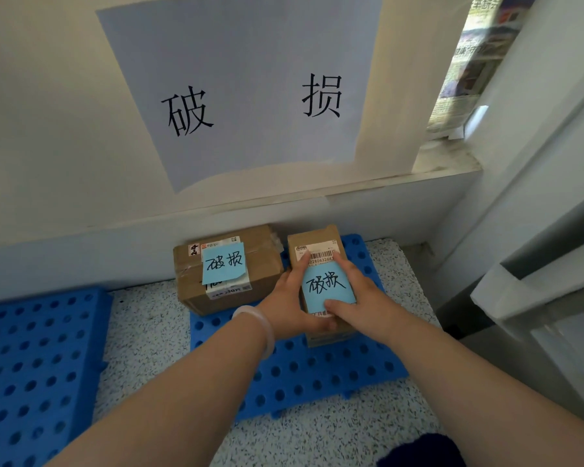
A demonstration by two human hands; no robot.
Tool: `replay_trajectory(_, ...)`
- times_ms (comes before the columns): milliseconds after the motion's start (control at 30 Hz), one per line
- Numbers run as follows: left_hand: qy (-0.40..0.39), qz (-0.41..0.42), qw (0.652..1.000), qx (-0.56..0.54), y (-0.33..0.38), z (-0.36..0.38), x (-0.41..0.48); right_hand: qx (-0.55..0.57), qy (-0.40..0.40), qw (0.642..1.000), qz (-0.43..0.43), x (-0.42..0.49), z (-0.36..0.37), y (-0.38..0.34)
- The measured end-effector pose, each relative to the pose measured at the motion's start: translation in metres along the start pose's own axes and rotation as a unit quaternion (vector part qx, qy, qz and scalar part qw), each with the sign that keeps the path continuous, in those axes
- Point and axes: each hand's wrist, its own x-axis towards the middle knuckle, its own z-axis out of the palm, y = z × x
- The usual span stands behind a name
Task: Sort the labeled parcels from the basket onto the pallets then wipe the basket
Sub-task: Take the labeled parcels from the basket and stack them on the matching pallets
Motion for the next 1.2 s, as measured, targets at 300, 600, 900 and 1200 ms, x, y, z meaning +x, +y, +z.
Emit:
replay_trajectory(300, 0.013, -0.003, 1.000, -0.004, 0.000, 0.000, -0.001, 0.006, -0.009, 1.000, -0.007, 0.005, -0.002, 0.000)
replay_trajectory(600, 0.034, -0.013, 0.999, -0.010, 0.003, 0.003, -0.005, -0.019, -0.016, 1.000, -0.002, 0.001, -0.002, -0.005)
replay_trajectory(900, 0.083, -0.019, 0.995, -0.045, -0.009, 0.005, -0.012, -0.004, -0.002, 1.000, 0.001, 0.004, 0.002, -0.015)
replay_trajectory(1200, 0.149, 0.001, 0.988, -0.032, -0.004, 0.008, -0.033, 0.008, 0.024, 0.999, -0.031, -0.002, 0.010, -0.021)
